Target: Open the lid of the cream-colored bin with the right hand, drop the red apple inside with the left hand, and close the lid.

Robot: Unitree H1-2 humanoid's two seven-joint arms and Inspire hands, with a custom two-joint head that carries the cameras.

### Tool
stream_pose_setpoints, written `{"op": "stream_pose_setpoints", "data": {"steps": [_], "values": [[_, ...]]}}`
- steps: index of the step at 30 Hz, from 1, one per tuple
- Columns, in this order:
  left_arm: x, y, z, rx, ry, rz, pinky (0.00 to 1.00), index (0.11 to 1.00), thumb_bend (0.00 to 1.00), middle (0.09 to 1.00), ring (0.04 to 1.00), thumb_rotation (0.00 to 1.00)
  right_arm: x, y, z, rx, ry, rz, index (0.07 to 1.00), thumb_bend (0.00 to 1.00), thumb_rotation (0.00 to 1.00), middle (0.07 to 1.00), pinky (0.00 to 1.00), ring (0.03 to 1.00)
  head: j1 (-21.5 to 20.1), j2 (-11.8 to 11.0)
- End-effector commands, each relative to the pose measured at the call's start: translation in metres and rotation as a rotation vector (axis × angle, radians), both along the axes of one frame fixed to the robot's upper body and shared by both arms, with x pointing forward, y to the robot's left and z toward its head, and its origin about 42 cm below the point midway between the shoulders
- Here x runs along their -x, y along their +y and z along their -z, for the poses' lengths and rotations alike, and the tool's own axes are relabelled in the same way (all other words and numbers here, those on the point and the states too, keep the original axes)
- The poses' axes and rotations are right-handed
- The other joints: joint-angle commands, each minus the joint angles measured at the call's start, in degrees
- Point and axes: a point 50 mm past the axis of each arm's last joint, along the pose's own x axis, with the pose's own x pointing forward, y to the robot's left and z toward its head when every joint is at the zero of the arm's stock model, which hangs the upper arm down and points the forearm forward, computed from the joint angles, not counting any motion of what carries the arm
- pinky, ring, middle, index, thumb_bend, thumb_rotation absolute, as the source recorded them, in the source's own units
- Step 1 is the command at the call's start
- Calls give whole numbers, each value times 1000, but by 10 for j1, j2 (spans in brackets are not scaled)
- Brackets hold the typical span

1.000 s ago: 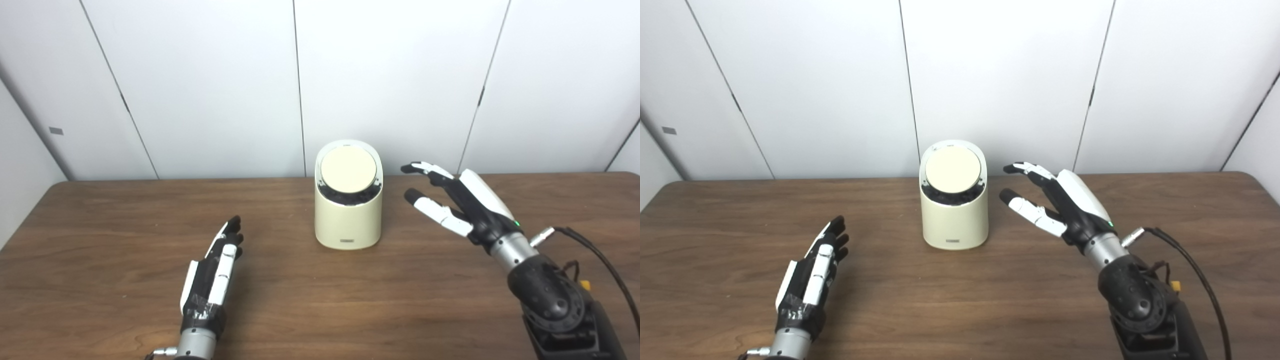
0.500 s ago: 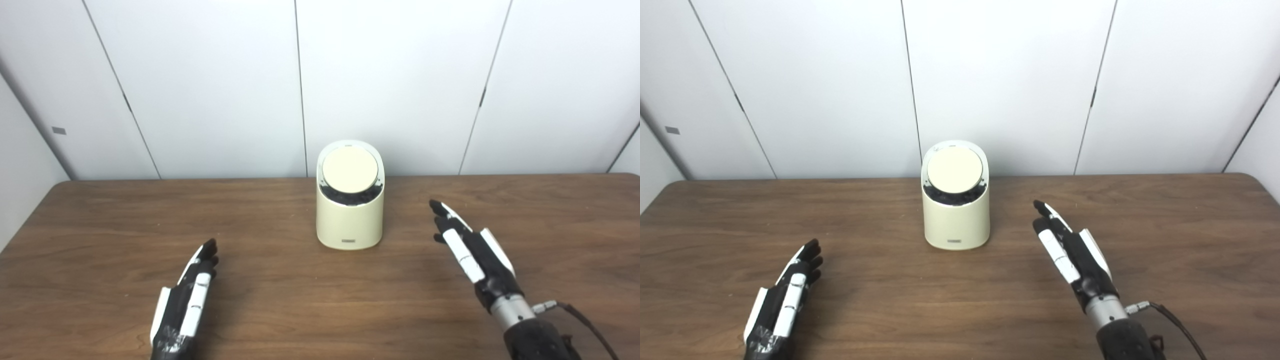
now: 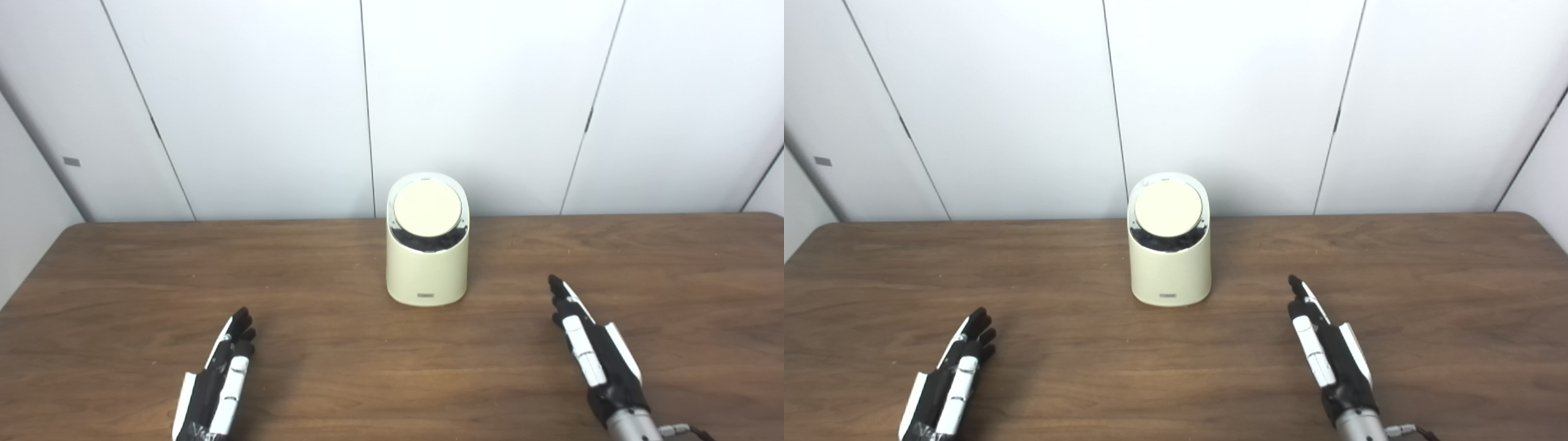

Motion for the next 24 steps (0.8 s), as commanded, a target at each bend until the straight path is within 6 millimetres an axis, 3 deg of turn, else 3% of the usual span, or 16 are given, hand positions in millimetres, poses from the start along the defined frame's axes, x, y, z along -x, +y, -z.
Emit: {"op": "stream_pose_setpoints", "data": {"steps": [1,11,19,24], "values": [[10,0,7,-5,3,-14,953,975,570,963,945,821,0,-3,-4,-28,-61,28,956,453,1000,995,1000,1000,-1,-1],[12,-5,10,20,6,-24,931,955,539,941,923,812,2,-7,-2,-37,-71,39,950,429,1000,988,1000,1000,-6,6],[9,-5,12,-18,15,-7,914,946,558,929,913,851,0,-13,16,-99,-66,68,941,444,984,966,954,973,-7,9],[10,-4,11,-31,1,-31,899,916,554,902,889,806,2,-13,20,-112,-60,82,928,468,967,947,921,954,-12,11]]}}
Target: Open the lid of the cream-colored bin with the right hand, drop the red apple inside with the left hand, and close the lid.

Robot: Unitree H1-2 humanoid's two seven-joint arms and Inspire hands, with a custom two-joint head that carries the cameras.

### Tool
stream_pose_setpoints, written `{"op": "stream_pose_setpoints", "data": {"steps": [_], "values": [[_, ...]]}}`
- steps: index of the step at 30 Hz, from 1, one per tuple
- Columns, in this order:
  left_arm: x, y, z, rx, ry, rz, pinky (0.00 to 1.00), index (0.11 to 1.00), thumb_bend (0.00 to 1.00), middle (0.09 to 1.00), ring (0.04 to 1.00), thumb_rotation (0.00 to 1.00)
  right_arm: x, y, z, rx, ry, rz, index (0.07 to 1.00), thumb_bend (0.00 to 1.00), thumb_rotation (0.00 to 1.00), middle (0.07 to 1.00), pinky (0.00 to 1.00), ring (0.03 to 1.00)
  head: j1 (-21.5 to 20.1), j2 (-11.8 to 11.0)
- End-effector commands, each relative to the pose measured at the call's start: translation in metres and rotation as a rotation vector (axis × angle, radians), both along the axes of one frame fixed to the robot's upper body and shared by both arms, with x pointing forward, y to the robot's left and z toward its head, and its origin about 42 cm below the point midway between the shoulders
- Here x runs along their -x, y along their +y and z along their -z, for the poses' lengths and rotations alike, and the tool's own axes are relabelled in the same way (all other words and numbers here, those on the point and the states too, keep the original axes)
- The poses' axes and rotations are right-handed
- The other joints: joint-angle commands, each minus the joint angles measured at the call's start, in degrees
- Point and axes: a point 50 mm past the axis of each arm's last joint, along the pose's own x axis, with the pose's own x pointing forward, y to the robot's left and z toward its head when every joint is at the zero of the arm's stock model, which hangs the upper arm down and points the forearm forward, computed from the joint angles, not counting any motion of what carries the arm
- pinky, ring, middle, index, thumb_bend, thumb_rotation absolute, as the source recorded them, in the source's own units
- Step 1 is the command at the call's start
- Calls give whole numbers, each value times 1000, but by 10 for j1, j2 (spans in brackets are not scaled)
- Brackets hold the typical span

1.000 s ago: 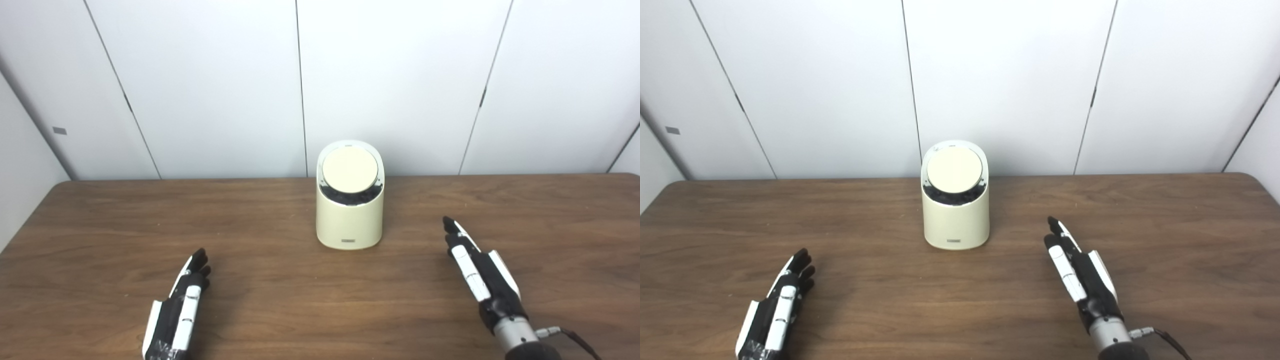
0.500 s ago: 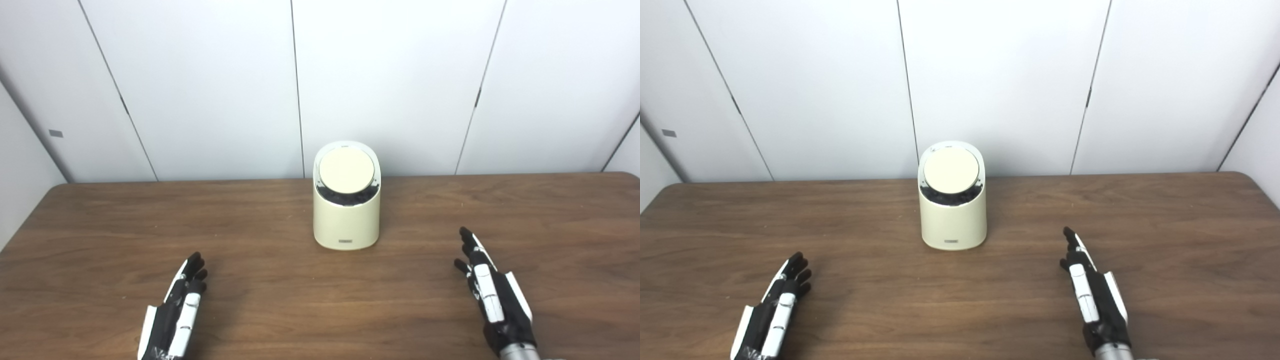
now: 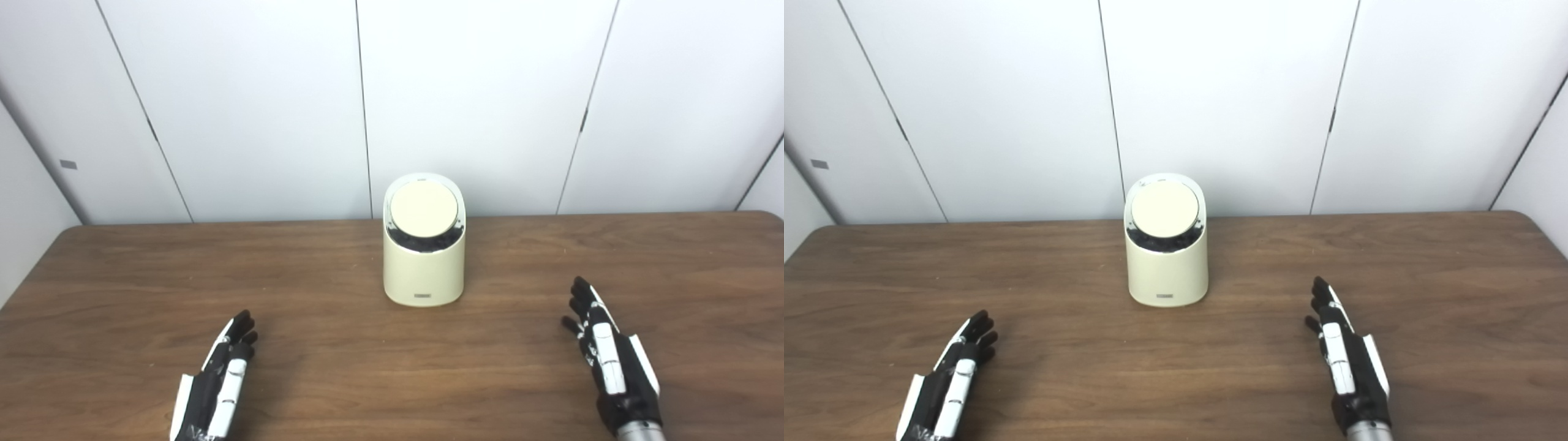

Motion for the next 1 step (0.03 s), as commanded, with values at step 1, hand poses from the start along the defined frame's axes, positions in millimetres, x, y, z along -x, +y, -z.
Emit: {"op": "stream_pose_setpoints", "data": {"steps": [1], "values": [[9,-2,9,-3,12,-27,893,911,557,897,883,805,4,-2,7,-4,-11,22,924,465,966,941,912,949,1,2]]}}
